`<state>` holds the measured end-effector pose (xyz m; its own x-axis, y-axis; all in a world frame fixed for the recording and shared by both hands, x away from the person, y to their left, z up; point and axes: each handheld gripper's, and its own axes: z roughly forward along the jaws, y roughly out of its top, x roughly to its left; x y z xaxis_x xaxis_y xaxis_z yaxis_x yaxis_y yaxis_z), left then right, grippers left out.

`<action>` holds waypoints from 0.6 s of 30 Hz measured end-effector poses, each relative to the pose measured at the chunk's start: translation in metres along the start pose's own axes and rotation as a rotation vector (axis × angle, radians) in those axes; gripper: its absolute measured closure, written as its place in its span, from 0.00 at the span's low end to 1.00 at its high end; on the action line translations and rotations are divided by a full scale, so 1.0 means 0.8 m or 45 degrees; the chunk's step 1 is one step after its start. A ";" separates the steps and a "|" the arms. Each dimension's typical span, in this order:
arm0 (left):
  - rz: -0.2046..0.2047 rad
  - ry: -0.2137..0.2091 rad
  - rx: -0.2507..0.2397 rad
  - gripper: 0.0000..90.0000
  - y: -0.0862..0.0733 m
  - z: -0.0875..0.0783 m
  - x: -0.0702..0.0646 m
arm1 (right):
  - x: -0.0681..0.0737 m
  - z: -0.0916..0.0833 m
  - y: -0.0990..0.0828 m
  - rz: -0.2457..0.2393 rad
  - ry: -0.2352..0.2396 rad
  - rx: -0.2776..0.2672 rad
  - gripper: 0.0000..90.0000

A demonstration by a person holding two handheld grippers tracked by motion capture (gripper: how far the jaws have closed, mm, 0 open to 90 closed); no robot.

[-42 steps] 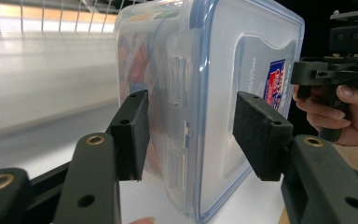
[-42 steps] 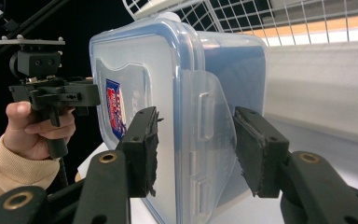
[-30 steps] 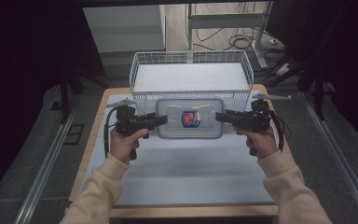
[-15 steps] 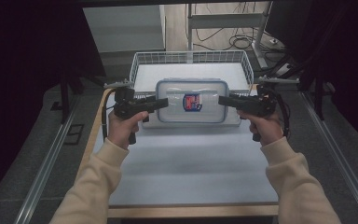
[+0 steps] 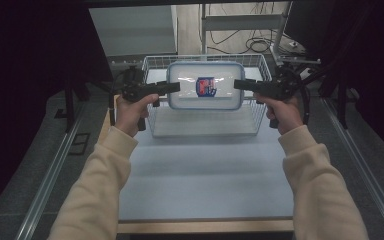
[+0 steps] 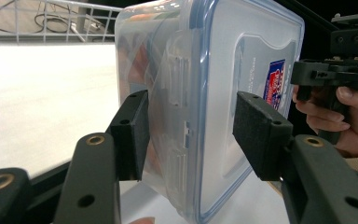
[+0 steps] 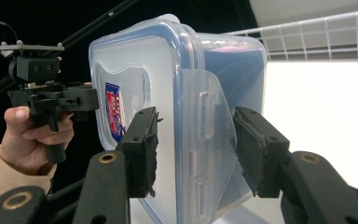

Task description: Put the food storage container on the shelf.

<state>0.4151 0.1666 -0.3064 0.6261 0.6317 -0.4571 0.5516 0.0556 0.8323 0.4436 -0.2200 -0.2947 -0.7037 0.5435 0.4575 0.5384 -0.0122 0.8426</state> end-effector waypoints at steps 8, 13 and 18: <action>-0.057 -0.026 0.008 0.53 0.020 0.020 0.027 | -0.017 0.016 0.028 0.033 -0.039 0.011 0.57; -0.084 -0.006 0.028 0.52 0.026 0.032 0.040 | -0.036 0.028 0.035 0.090 -0.041 0.037 0.56; -0.095 0.019 0.061 0.52 0.027 0.041 0.047 | -0.047 0.037 0.037 0.112 -0.050 0.060 0.56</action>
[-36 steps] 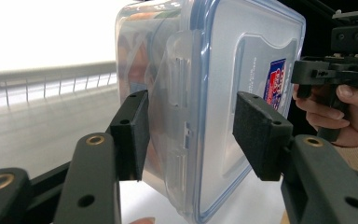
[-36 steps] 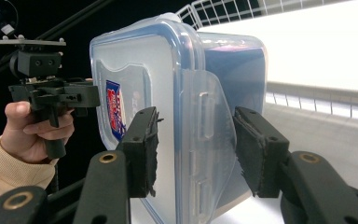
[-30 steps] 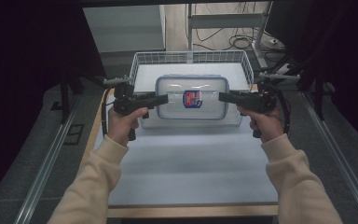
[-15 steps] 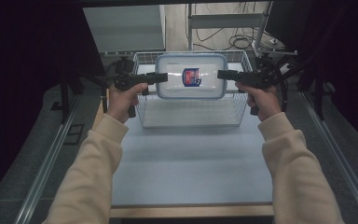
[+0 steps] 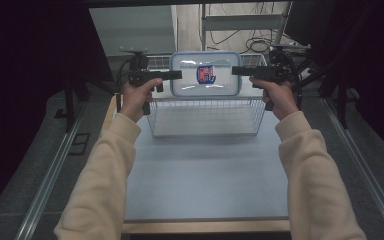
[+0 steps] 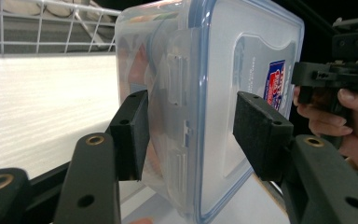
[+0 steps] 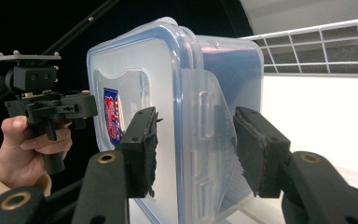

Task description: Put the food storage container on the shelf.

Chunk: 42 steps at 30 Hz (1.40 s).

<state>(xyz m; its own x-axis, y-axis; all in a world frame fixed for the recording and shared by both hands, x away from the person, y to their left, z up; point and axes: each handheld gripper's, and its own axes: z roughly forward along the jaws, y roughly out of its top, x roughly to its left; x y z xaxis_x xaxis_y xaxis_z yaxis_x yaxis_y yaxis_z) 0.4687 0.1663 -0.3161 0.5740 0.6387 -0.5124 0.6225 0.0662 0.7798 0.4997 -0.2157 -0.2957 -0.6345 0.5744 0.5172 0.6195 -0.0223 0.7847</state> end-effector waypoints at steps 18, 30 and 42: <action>-0.126 -0.021 -0.019 0.51 0.013 0.017 0.019 | -0.019 0.016 0.012 0.149 -0.058 0.016 0.53; -0.212 0.006 -0.072 0.50 0.013 0.036 0.040 | -0.025 0.030 0.013 0.257 -0.216 -0.012 0.50; -0.228 0.012 -0.171 0.40 0.005 0.023 0.040 | -0.027 0.015 0.002 0.216 -0.213 -0.106 0.44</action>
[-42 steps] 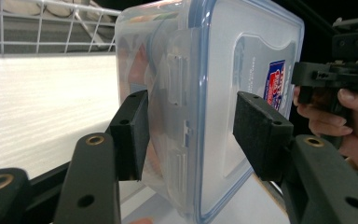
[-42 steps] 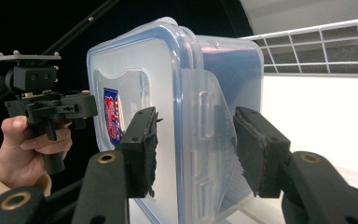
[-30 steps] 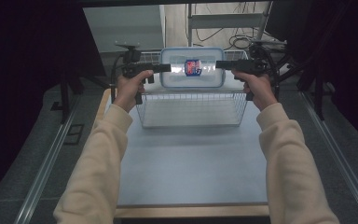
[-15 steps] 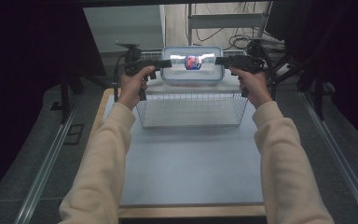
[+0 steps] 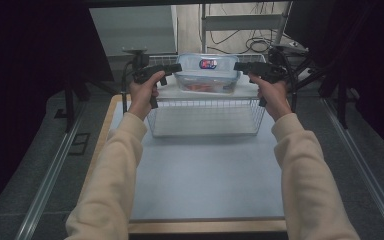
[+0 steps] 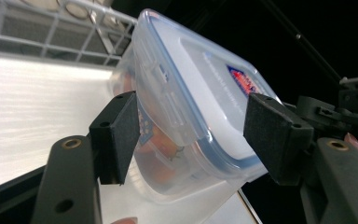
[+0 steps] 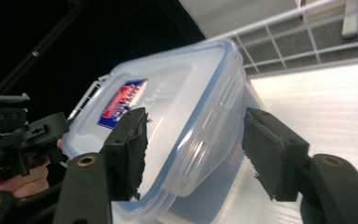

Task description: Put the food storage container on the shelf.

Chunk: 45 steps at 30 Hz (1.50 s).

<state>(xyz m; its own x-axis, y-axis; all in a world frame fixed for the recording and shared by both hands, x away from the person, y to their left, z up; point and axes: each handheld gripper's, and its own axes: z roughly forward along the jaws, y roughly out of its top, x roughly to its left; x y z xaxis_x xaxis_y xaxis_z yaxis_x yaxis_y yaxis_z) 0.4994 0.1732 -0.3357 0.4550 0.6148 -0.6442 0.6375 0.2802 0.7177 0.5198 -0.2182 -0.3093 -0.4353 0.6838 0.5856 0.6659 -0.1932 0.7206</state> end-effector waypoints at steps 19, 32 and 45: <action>0.303 -0.090 0.040 0.31 -0.101 -0.098 -0.050 | 0.015 -0.087 -0.096 -0.406 0.147 0.055 0.33; 0.392 -0.070 0.167 0.30 -0.223 -0.108 -0.040 | -0.013 -0.113 -0.220 -0.516 0.192 0.131 0.31; 0.392 -0.022 0.241 0.31 -0.254 -0.094 -0.027 | -0.038 -0.117 -0.252 -0.516 0.121 0.143 0.30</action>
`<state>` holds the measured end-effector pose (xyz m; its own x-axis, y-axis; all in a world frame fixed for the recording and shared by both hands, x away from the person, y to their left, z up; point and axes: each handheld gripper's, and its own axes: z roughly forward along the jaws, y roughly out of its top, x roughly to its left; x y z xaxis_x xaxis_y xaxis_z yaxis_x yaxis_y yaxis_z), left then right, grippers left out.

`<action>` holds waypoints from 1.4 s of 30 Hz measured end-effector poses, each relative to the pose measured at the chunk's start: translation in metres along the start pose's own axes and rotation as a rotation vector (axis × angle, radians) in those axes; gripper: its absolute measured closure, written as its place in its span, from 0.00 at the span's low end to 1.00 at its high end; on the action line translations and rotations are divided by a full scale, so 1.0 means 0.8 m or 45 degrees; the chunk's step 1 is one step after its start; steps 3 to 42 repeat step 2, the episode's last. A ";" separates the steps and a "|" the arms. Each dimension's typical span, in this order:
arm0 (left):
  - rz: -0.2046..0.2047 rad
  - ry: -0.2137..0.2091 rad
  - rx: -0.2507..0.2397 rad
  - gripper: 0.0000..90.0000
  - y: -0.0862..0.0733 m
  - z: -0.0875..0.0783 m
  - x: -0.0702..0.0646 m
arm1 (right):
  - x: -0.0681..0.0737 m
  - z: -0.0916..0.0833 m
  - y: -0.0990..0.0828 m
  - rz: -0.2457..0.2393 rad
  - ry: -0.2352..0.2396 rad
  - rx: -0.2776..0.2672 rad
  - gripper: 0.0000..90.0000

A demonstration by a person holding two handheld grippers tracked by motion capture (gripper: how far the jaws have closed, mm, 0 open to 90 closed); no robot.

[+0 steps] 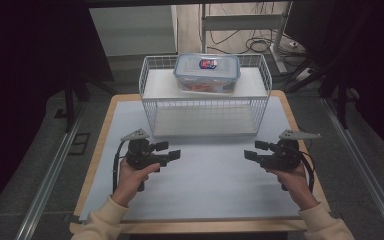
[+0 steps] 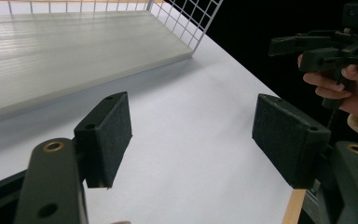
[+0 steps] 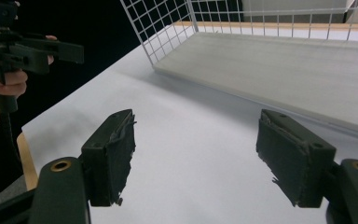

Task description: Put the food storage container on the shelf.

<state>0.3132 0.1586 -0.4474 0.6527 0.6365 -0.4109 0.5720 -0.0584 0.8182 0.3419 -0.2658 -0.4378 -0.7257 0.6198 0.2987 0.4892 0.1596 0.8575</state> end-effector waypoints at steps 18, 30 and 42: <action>-0.012 -0.005 0.000 0.31 -0.001 0.000 0.000 | 0.002 0.001 -0.001 -0.010 -0.014 0.002 0.28; -0.012 -0.005 0.000 0.31 -0.001 0.000 0.000 | 0.002 0.001 -0.001 -0.010 -0.014 0.002 0.28; -0.012 -0.005 0.000 0.31 -0.001 0.000 0.000 | 0.002 0.001 -0.001 -0.010 -0.014 0.002 0.28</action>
